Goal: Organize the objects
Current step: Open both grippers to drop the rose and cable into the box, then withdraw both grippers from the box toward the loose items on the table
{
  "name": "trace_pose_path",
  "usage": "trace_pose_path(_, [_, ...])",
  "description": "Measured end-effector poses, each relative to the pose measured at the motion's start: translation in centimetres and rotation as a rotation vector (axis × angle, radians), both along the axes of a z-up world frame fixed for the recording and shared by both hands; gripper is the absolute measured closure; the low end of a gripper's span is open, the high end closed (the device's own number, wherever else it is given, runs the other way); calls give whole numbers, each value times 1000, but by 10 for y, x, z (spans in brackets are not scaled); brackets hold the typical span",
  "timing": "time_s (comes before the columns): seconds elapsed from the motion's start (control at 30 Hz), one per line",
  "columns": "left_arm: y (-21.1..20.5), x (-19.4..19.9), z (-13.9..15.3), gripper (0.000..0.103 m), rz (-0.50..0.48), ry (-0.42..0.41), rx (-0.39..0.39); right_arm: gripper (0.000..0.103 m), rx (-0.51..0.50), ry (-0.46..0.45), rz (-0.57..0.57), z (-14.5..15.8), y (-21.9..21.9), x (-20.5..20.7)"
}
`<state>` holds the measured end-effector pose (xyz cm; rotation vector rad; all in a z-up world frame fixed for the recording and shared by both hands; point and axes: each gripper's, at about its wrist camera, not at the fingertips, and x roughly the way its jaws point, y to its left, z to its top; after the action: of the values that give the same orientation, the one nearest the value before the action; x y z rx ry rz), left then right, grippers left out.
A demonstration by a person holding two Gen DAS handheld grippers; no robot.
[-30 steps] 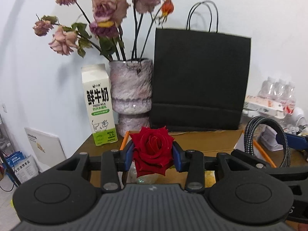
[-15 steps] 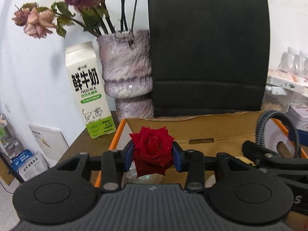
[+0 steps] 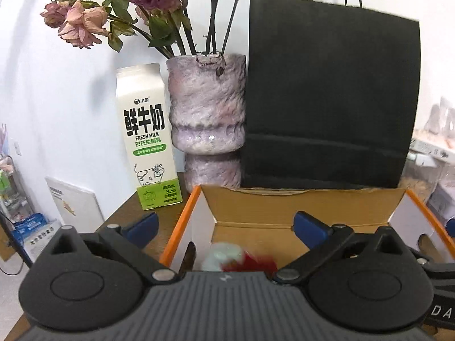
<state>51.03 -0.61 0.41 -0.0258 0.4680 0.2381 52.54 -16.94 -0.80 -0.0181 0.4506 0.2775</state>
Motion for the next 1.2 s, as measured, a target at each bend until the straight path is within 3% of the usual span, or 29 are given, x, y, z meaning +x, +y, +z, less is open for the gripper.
trace_pose_path(0.5, [9, -26, 13, 0, -18, -36, -38, 0, 39, -15, 33, 22, -4, -18])
trace_pose_path(0.83, [9, -62, 34, 0, -57, -65, -58, 0, 59, -102, 54, 58, -12, -56])
trace_pose_path(1.2, [10, -104, 50, 0, -66, -75, -66, 0, 47, -99, 54, 76, -22, -91])
